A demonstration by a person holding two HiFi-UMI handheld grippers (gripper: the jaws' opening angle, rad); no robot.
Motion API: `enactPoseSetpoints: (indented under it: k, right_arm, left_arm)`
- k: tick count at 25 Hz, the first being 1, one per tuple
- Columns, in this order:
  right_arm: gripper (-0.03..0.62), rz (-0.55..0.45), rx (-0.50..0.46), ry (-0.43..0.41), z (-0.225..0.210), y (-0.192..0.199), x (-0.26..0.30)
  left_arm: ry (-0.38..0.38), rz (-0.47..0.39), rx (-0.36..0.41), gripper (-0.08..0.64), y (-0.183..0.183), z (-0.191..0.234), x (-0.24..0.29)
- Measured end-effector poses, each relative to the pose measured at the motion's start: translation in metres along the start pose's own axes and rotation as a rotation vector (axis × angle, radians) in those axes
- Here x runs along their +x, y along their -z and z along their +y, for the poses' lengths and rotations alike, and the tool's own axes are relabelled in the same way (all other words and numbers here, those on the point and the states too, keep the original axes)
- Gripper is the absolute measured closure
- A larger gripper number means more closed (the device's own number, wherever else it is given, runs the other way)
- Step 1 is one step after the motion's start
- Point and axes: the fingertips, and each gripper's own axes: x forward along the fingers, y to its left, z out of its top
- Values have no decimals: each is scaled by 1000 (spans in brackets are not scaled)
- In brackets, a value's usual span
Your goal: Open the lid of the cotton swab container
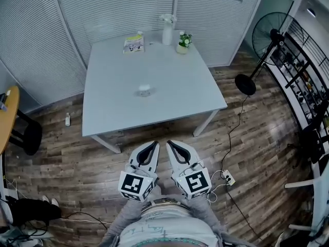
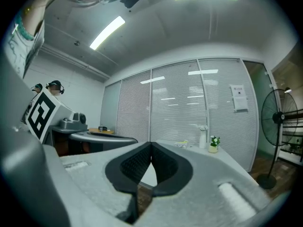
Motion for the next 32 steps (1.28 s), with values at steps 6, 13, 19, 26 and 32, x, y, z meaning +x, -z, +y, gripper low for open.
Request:
enactPoseSetpoints:
  k: [6, 13, 19, 26, 32]
  right_arm:
    - [591, 16, 11, -4, -8, 3, 46]
    - [591, 20, 12, -10, -5, 6, 89]
    - [591, 24, 13, 3, 3, 10, 112]
    - [591, 56, 8, 4, 3, 15, 130]
    - [590, 59, 4, -7, -14, 13, 159]
  left_arm:
    - [7, 6, 3, 561, -5, 39, 22]
    - [12, 21, -3, 561, -3, 78, 30]
    - [34, 25, 3, 561, -2, 102, 29]
    - [39, 34, -20, 561, 2, 119, 35]
    - [31, 32, -32, 561, -2, 142, 58]
